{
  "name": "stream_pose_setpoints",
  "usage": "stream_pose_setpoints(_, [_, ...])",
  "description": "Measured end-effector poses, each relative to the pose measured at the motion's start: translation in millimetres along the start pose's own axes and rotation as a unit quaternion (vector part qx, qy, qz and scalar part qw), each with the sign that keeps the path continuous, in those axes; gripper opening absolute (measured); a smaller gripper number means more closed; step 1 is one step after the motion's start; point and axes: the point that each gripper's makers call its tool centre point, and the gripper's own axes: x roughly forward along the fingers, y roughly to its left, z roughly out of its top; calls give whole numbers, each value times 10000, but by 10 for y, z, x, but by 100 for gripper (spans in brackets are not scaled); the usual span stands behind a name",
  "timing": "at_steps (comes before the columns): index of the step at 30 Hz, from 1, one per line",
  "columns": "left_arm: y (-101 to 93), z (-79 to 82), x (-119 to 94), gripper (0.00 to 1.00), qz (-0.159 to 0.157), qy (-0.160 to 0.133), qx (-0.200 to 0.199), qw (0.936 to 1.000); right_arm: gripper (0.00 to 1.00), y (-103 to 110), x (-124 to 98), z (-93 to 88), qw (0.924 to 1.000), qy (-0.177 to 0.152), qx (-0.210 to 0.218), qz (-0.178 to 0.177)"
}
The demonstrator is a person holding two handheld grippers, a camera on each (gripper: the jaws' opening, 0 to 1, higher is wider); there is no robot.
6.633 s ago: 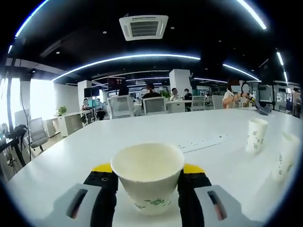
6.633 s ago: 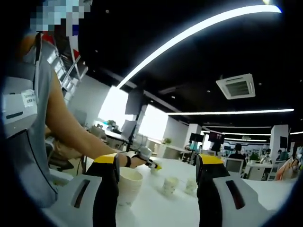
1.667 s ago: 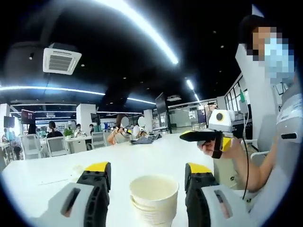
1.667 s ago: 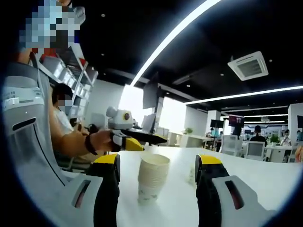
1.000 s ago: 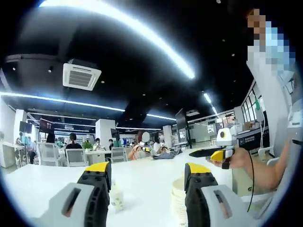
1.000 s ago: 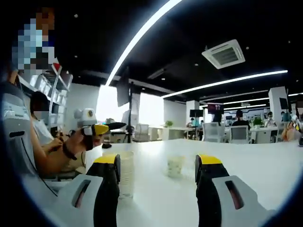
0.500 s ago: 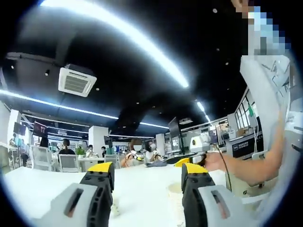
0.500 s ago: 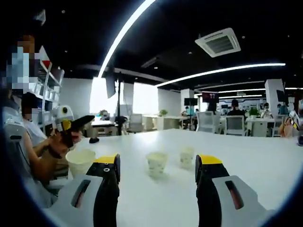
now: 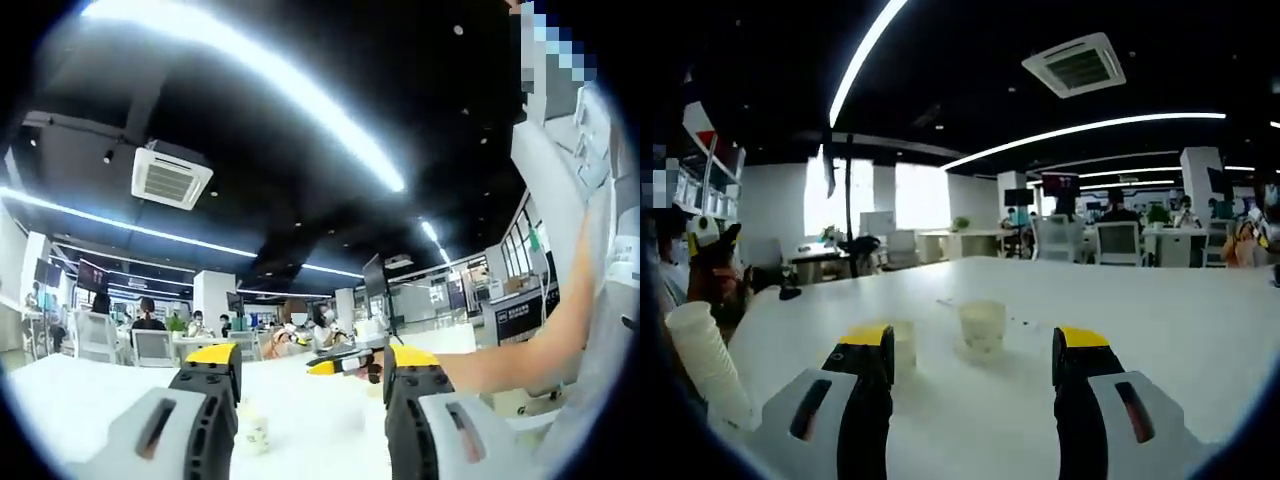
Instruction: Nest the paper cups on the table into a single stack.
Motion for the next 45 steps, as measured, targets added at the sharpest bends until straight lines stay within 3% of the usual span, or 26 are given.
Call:
stream_pose_setpoints(9, [50, 68, -28, 61, -2, -123, 45, 9999, 66, -177, 743, -255, 9997, 121, 199, 80])
stream_pose_setpoints(13, [121, 66, -65, 60, 54, -152, 26, 9999, 66, -128, 987, -378, 9996, 271, -34, -107])
stream_pose_setpoints(20, [246, 107, -138, 59, 203, -239, 48, 9995, 68, -69, 1291, -525, 9977, 609, -280, -65])
stream_pose_setpoints(30, [357, 58, -167, 58, 276, -191, -46, 9994, 70, 52, 1596, -677, 9957, 876, -301, 38])
stream_pose_setpoints(45, [455, 12, -196, 58, 390, -145, -88, 9991, 56, -171, 1753, -639, 9974, 696, -168, -33])
